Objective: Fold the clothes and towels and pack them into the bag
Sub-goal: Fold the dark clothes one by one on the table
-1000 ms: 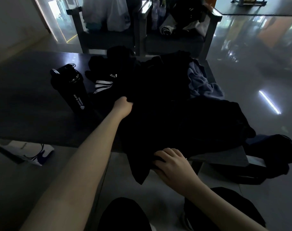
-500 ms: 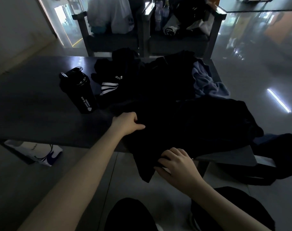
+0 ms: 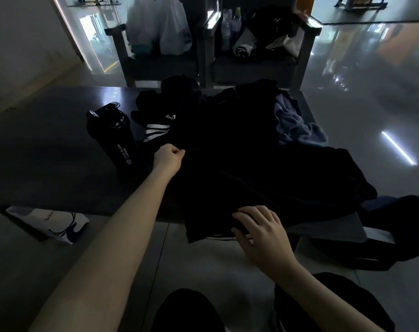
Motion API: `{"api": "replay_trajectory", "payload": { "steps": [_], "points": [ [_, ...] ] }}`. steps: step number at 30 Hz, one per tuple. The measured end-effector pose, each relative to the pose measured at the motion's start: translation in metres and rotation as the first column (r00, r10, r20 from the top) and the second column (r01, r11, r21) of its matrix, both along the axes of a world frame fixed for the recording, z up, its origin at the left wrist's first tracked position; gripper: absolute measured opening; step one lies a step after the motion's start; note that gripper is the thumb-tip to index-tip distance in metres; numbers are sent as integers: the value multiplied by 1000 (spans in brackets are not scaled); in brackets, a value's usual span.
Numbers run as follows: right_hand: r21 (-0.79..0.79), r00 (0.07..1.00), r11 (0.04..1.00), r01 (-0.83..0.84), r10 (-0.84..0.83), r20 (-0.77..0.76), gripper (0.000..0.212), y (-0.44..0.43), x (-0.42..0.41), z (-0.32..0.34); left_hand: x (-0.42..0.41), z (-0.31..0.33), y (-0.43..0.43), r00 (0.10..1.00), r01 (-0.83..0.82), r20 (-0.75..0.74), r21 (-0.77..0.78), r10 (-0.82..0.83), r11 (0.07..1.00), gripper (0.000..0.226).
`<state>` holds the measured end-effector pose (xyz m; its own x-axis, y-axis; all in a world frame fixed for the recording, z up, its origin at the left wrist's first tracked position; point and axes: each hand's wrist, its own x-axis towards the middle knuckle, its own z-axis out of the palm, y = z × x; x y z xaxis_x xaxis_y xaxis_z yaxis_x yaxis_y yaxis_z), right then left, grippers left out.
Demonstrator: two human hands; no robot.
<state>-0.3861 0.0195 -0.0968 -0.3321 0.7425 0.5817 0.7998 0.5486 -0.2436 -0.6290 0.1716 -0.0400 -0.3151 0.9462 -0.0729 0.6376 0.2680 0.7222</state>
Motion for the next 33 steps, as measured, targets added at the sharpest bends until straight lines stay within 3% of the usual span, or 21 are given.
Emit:
{"api": "replay_trajectory", "payload": {
  "steps": [4, 7, 11, 14, 17, 21, 24, 26, 29, 31, 33],
  "points": [
    [-81, 993, 995, 61, -52, 107, 41, 6, 8, -10, -2, -3, 5, 969, -115, 210, -75, 129, 990, 35],
    [-97, 978, 994, 59, -38, 205, 44, 9, 10, -11, -2, -9, -4, 935, -56, 340, -127, 96, 990, 53],
    [-72, 963, 997, 39, -18, 269, 40, 10, 10, -12, -7, -15, -15, 951, 38, 308, -197, 25, 980, 51],
    [2, 977, 1000, 12, -12, 214, 32, 11, 11, -9, -3, -10, -16, 953, -12, 298, -133, 51, 991, 45],
    [58, 985, 997, -56, 46, 165, 32, 7, 14, -4, 2, -6, -7, 948, -45, 318, 49, 27, 998, 35],
    [82, 988, 993, -83, 71, 136, 56, 2, 15, 1, 8, -3, -5, 928, -32, 373, 146, -25, 989, 40],
    [71, 988, 993, -96, 87, 125, 38, 5, 15, -1, 11, -2, -11, 896, -85, 443, 196, -10, 977, 41],
    [79, 989, 992, -96, 87, 116, 29, 5, 13, -2, 8, -6, -13, 935, -85, 354, 228, -1, 970, 41],
    [64, 989, 996, -68, 59, 132, 27, 6, 12, -6, 2, -20, -15, 999, 47, -16, 126, -45, 991, 45],
    [13, 987, 999, -50, 47, 151, 28, 5, 11, -8, 0, -27, -15, 973, 83, -214, -37, -90, 996, 45],
    [-23, 989, 999, -41, 43, 139, 30, 2, 11, -7, 6, -23, -20, 936, 52, -343, -86, -78, 995, 55]
  ]
}}
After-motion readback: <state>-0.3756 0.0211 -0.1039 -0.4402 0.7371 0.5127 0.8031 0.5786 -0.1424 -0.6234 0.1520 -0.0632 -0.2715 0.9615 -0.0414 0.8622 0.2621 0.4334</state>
